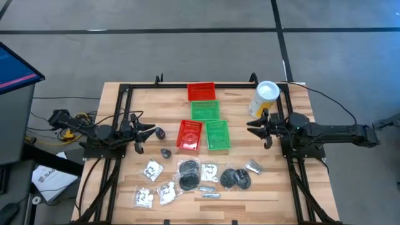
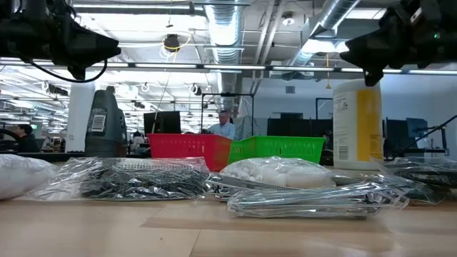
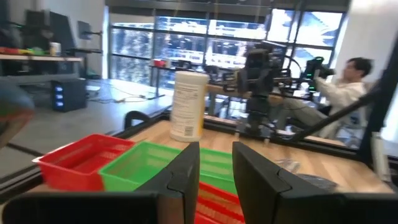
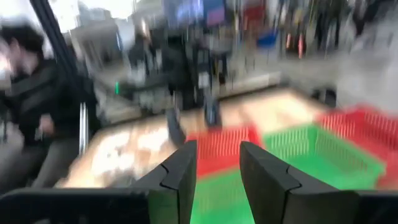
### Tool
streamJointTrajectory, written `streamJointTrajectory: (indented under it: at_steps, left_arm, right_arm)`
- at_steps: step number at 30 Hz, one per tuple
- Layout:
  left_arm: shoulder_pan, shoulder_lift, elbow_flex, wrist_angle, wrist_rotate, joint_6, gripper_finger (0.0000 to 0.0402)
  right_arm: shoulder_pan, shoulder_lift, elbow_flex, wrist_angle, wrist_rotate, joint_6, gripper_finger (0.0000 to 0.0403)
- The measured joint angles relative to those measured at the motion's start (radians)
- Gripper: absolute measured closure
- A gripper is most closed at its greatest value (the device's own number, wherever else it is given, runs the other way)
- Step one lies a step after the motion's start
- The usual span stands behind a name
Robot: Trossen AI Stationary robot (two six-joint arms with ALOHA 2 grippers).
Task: Pick & Place Travel size toiletries
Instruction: Put the silver nail cutter into the bottom red bin
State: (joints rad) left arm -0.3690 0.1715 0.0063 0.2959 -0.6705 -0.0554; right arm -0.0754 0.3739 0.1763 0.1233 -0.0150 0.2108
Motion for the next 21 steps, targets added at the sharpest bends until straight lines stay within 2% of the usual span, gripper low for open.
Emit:
streamJointTrajectory:
  at_steps: [3,8,14,21]
  left_arm:
    - [0.000,0.000,0.000,0.001,0.042,-0.018,0.0314]
    - [0.000,0.000,0.000,0.002,0.077,-0.040,0.0314]
    - [0.000,0.000,0.000,0.003,0.080,-0.058,0.0314]
    - [0.000,0.002,0.000,0.005,0.081,-0.058,0.0314]
  right_arm:
    - [0.052,0.030,0.103,-0.240,0.014,0.041,0.0296]
    - [0.171,0.092,0.196,-0.483,0.014,0.212,0.0315]
    - [0.349,0.201,0.202,-0.556,0.015,0.441,0.0338]
    - [0.491,0.351,0.202,-0.565,0.043,0.657,0.0340]
